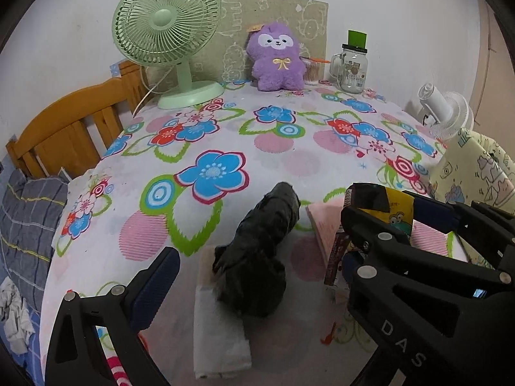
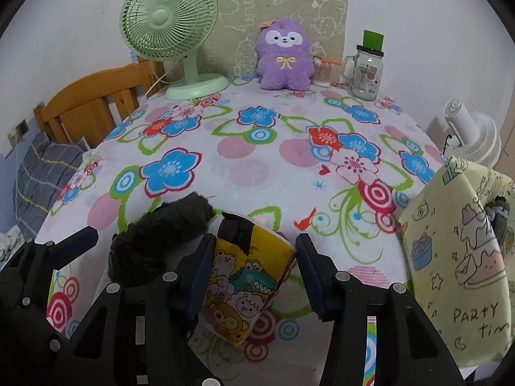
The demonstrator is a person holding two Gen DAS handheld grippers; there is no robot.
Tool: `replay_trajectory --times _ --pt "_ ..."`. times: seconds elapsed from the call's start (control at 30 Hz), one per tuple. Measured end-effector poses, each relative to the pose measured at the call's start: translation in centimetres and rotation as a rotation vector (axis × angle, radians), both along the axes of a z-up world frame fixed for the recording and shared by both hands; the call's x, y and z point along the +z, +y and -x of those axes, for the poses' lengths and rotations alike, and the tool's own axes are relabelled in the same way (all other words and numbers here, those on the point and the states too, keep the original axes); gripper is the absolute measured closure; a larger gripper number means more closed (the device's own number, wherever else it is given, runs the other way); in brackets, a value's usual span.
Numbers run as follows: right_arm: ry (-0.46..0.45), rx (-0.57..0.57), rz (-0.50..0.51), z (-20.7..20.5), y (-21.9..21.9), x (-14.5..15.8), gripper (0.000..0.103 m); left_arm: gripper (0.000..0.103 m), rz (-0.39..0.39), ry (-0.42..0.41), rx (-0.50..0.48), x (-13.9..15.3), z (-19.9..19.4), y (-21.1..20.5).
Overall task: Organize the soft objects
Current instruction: 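Close the left tool on the black folded umbrella beside the right tool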
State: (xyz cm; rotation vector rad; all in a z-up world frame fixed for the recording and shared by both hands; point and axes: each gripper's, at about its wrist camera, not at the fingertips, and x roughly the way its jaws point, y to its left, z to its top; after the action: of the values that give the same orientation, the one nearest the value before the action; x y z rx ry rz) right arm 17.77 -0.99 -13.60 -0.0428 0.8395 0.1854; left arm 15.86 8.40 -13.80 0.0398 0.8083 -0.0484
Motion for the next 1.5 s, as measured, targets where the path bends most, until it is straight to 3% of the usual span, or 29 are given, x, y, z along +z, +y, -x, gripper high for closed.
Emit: replay_trajectory --times 0.23,0.53,0.63,1.0,1.07,1.13,1.23,1.5 --pt "0.001 -0.021 -0.004 -1.3 -0.6 -0.1 0.050 0.021 0.050 -0.004 -0.045 0.1 -0.8 -0.6" --pt "0.016 -0.032 -0.024 -2.2 -1.0 -0.6 0.051 0.060 0.107 0.009 -0.104 0.0 -1.4 -1.2" --pt "0.018 -0.031 -0.027 -2.3 -1.1 -0.7 0.051 0.067 0.109 0.009 -0.105 0.0 -1.4 -1.2" --pt "-0.001 -0.045 -0.019 -2.0 -1.4 -0.2 0.052 0.062 0.072 -0.010 -0.067 0.6 -0.9 -0.9" --pt "-0.009 -0.055 -0.018 -1.9 -1.7 0.1 0.052 0.066 0.073 -0.013 -0.060 0.7 -0.8 -0.7" --pt "-0.015 -0.056 -0.016 -1.6 -1.8 0.3 0.052 0.079 0.070 -0.010 -0.066 0.6 -0.7 -0.8" --pt "-0.022 -0.048 -0.012 -1.2 -1.7 0.6 0.052 0.085 0.068 -0.007 -0.078 0.6 -0.4 -1.1" --pt "-0.032 -0.043 -0.019 0.0 -1.9 1.1 0.052 0.086 0.077 -0.032 -0.082 1.4 0.8 -1.5"
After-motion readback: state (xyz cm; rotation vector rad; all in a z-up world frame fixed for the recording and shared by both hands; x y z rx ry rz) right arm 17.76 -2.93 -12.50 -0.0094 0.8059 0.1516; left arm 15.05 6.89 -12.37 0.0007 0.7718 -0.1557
